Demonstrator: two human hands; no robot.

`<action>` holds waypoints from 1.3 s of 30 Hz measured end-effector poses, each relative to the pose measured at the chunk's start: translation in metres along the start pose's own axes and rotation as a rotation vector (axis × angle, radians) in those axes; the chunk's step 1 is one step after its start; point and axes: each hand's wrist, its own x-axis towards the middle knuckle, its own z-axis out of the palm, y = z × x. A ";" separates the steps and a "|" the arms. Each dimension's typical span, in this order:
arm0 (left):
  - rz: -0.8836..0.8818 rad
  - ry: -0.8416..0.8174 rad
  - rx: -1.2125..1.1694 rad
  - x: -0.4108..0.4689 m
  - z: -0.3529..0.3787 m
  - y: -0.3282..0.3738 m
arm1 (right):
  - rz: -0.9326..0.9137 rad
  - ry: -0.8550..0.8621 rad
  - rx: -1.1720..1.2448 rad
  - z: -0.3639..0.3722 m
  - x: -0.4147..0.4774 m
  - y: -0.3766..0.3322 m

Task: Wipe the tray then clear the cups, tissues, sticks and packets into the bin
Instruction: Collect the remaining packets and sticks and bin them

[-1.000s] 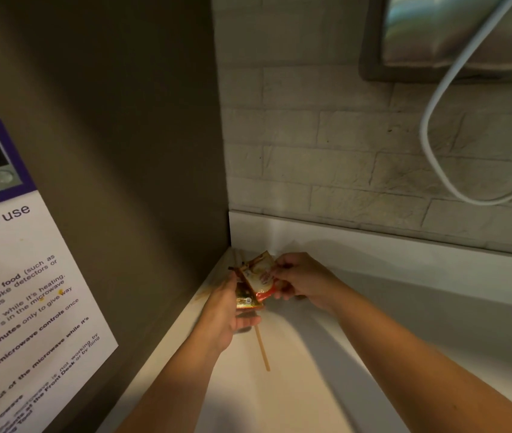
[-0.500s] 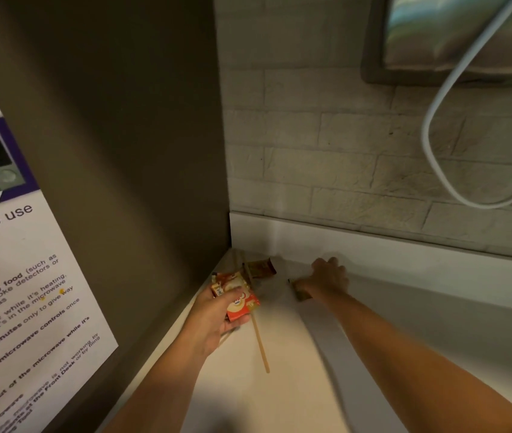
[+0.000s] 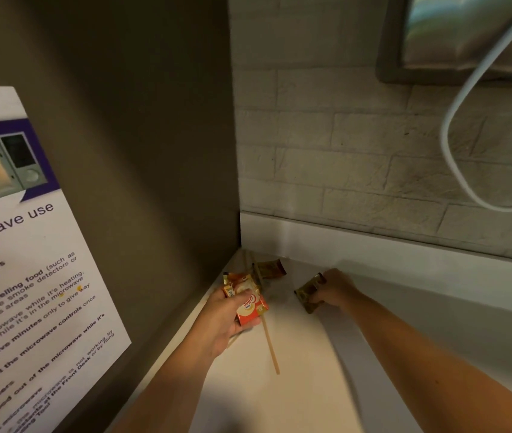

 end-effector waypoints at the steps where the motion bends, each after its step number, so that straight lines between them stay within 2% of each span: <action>1: 0.001 0.000 0.000 0.000 0.000 0.000 | -0.022 0.002 0.008 0.001 -0.001 -0.002; 4: -0.008 -0.002 -0.019 -0.002 0.002 0.000 | -0.107 0.021 0.099 -0.003 -0.008 -0.011; 11: -0.043 -0.007 -0.025 -0.004 0.007 0.000 | -0.258 -0.206 0.395 -0.016 -0.048 -0.053; 14: -0.045 -0.058 -0.066 -0.010 0.010 0.003 | -0.324 -0.327 0.336 -0.005 -0.056 -0.065; 19: -0.030 -0.121 -0.084 -0.014 0.005 0.004 | -0.372 -0.298 0.311 0.020 -0.055 -0.068; 23: -0.013 -0.109 -0.054 -0.014 -0.002 0.000 | -0.321 -0.275 0.335 0.022 -0.049 -0.068; 29: -0.022 -0.055 -0.093 -0.015 -0.013 0.003 | -0.161 0.032 0.175 0.016 -0.012 -0.057; 32: -0.005 -0.053 -0.082 -0.015 -0.016 0.006 | -0.025 0.066 0.136 0.024 0.011 -0.047; 39: -0.001 -0.063 -0.062 -0.015 -0.017 0.009 | 0.098 0.114 -0.007 0.049 0.046 -0.047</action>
